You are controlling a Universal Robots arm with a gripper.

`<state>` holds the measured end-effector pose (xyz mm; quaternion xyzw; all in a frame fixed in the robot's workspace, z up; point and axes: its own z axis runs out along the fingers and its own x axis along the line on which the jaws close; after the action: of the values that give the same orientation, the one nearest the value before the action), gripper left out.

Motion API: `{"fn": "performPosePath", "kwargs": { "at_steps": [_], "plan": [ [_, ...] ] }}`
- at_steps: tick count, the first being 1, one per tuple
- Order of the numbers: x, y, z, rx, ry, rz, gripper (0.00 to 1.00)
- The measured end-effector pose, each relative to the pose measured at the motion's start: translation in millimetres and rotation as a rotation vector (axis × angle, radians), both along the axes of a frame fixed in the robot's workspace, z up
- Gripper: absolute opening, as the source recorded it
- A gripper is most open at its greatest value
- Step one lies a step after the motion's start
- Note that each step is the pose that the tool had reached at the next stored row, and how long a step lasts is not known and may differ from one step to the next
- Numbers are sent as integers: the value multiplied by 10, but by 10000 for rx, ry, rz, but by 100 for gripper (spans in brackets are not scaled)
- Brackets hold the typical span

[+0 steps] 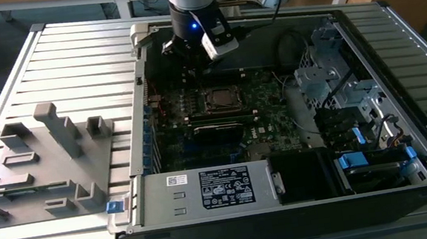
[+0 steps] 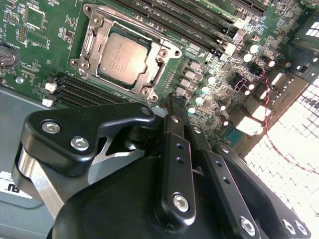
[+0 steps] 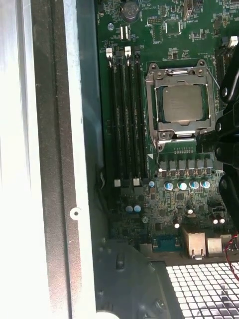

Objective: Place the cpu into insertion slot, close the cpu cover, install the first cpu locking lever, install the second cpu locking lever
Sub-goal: 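Install the first cpu locking lever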

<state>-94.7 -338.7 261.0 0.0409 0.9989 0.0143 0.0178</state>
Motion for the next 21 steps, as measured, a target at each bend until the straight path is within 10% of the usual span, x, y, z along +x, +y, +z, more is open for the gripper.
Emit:
{"fn": "performPosePath", "kwargs": {
  "at_steps": [10,12,14,21],
  "plan": [
    [-61,0,-2,2,-2,0,11],
    [-62,-1,-3,98,-5,0,11],
    [-62,-2,-3,365,-5,-1,11],
    [-64,-2,-4,391,-5,0,11]
  ]
}}
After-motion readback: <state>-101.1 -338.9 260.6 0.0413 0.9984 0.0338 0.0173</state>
